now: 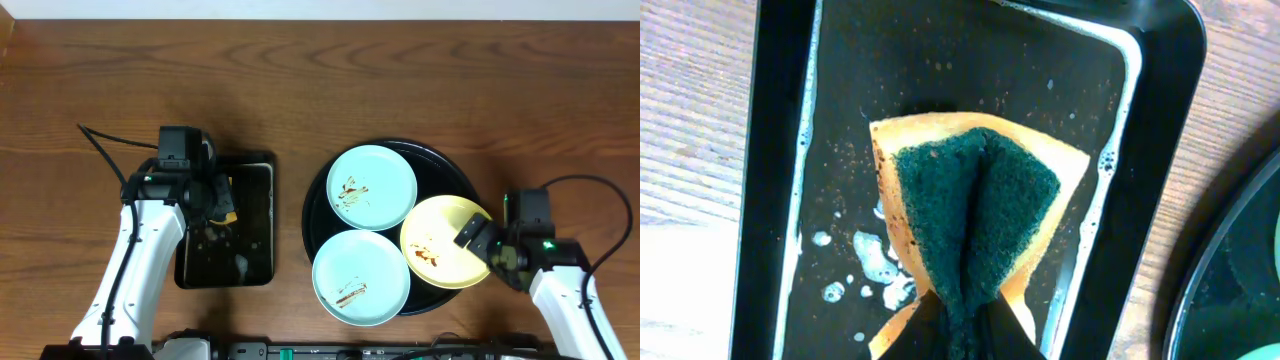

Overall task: Clean dirty plates on tray and stack at the side
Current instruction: 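Tilt the yellow plate with the right gripper and bring the sponge over it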

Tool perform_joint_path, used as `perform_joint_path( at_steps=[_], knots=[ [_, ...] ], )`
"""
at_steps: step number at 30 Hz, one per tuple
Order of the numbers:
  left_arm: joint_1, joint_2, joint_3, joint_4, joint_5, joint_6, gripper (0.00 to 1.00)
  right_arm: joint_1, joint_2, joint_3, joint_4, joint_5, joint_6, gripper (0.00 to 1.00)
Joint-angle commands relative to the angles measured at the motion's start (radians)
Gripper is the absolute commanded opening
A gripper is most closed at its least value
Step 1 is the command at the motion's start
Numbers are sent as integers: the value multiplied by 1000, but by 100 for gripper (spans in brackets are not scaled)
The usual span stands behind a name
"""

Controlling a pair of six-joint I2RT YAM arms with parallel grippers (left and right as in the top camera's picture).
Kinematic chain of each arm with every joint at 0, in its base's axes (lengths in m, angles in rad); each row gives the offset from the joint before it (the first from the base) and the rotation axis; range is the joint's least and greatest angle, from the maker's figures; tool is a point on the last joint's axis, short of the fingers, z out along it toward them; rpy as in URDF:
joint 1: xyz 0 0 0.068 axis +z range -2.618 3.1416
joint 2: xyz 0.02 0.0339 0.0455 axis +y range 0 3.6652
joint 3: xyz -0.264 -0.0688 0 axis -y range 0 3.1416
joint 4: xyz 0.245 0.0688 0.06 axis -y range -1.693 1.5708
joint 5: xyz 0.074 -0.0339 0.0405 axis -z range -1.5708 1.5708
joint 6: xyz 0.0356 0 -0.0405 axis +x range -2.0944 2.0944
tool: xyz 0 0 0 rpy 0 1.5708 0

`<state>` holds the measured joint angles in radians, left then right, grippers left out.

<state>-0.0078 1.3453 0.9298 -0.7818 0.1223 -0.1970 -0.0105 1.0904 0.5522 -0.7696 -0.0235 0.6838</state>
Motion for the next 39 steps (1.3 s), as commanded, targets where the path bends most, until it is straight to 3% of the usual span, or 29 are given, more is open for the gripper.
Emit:
perform_joint_path(
  at_steps=[1,6,10,13,17,20,30,39],
  knots=[
    [0,-5,18,-3,0,24,7,-60,1,-51,32,-58,-7,99],
    [0,-5,18,-4,1,24,8,-129,1,-76,76,-156,-65,87],
    [0,-5,18,-12,0,24,7,-139,1,-76,95,-169,-72,84],
    [0,-5,18,-14,0,24,7,-139,1,-76,109,-188,-72,74],
    [0,-5,18,-14,0,24,7,-139,1,-76,136,-217,-72,45],
    [0,-5,18,-14,0,24,7,-139,1,-76,138,-218,-68,2],
    [-6,-5,18,-24,7,15,7,-139,1,-76,130,-213,-68,1],
    [-89,-5,18,-2,50,0,7,-139,0,-75,92,-152,-72,2]
  ],
)
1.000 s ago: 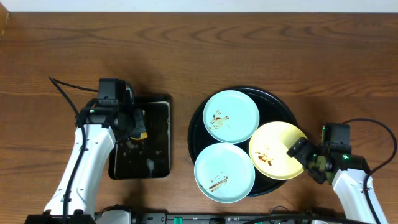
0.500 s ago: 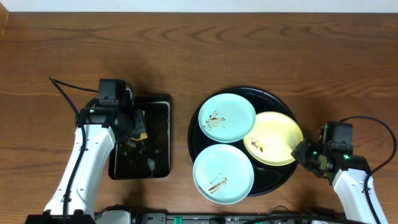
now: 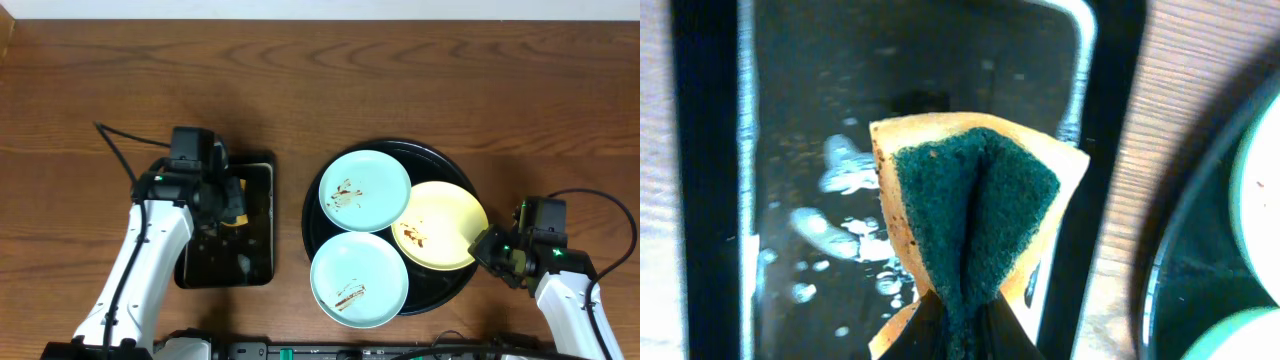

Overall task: Clean dirty plates on tray and stack at the side
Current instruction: 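Tilt the yellow plate with the right gripper and bring the sponge over it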

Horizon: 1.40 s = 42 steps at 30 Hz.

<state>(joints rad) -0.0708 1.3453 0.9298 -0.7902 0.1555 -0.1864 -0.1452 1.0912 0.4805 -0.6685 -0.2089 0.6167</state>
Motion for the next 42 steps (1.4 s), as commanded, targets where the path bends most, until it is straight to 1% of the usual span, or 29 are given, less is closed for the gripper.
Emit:
perform_joint_path(
  at_steps=[1,5,8,14,18,19,22,24,28,33,42],
  knots=[
    [-43,-5,18,11,17,-18,7,-5,-1,-3,-25,82,-4,1],
    [-78,-5,18,23,20,-38,8,-5,-1,3,-57,132,-5,1],
    [-103,-5,18,39,82,-41,7,-5,-1,21,-56,129,-13,2],
    [-151,-5,18,108,270,-75,7,-5,-1,81,-73,126,-24,2],
    [-165,-5,18,167,425,-82,8,-5,-1,92,-77,124,-28,2],
    [-169,-5,18,207,541,-82,7,-5,-1,92,-79,122,-31,2],
    [-185,-4,18,272,662,-86,7,-4,-1,92,-81,122,-31,2],
    [-211,-2,18,304,668,-126,8,-4,-1,92,-80,122,-31,2],
    [-274,6,18,352,675,-168,8,-4,-1,92,-80,122,-31,2],
    [-405,37,18,464,674,-232,7,-4,-1,92,-79,97,-31,2],
    [-594,203,18,723,672,-370,8,-4,-1,92,-83,84,-39,1]
  ],
)
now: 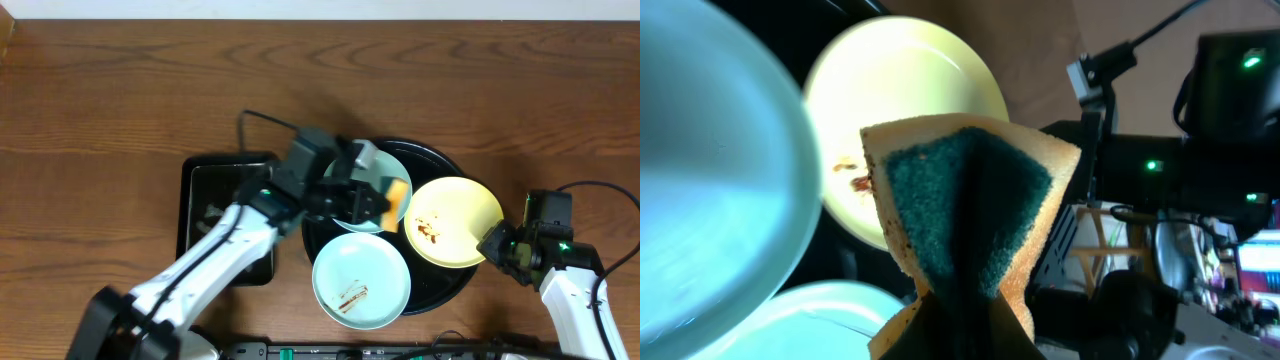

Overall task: Clean dirty plates on tray and stack at the side
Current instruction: 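Tilt the yellow plate with the right gripper and bring the sponge over it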

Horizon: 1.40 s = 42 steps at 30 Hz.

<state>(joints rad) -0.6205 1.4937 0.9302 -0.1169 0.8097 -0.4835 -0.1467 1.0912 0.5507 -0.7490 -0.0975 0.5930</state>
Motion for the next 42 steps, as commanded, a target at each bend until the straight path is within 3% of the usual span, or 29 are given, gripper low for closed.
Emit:
perform_joint_path(
  at_steps=[1,6,15,28,42],
  knots=[
    [-61,77,17,81,18,-82,7,-2,-1,22,-3,-27,-15,2],
    [-124,177,17,231,16,-151,8,-2,-1,22,-4,-27,-15,2],
    [-168,352,17,546,17,-387,7,-2,-1,22,-30,-27,-26,2],
    [-211,417,17,564,-73,-438,7,4,-1,22,-33,-39,-35,2],
    [-211,417,17,484,-123,-431,7,126,1,21,-26,-42,32,2]
  ],
)
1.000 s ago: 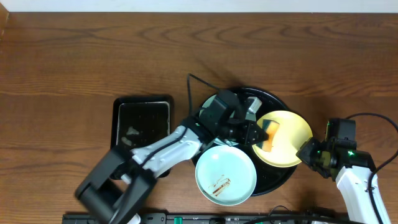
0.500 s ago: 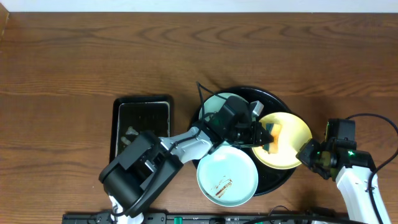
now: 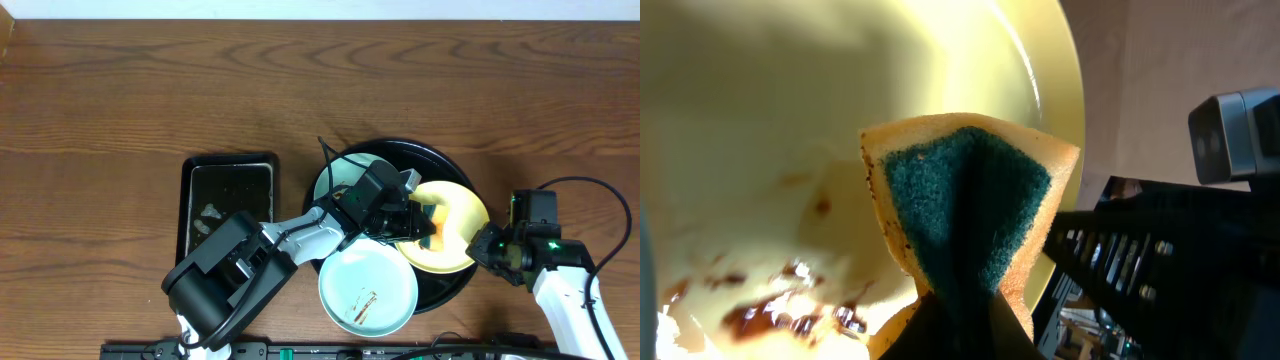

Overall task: Clean dirty plates on tray and stack at the side
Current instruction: 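Tilt the yellow plate with the right gripper and bring the sponge over it, then scrub the yellow plate surface with the sponge in the left gripper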

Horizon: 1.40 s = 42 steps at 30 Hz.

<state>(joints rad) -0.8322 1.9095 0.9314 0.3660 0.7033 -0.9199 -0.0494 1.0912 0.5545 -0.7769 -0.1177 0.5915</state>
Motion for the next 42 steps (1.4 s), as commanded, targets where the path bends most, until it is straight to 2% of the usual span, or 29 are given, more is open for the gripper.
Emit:
perform_joint_path(
  at_steps=[1,12,23,42],
  knots=[
    [1,1,16,2,-16,6,7,40,1,18,3,-21,41,2],
    [-25,4,16,-23,-49,24,7,70,1,18,3,-13,60,2],
    [-48,12,16,-352,-223,85,8,70,1,18,13,-10,59,2],
    [-48,11,16,-397,-326,84,7,69,1,18,2,39,66,2]
  ],
)
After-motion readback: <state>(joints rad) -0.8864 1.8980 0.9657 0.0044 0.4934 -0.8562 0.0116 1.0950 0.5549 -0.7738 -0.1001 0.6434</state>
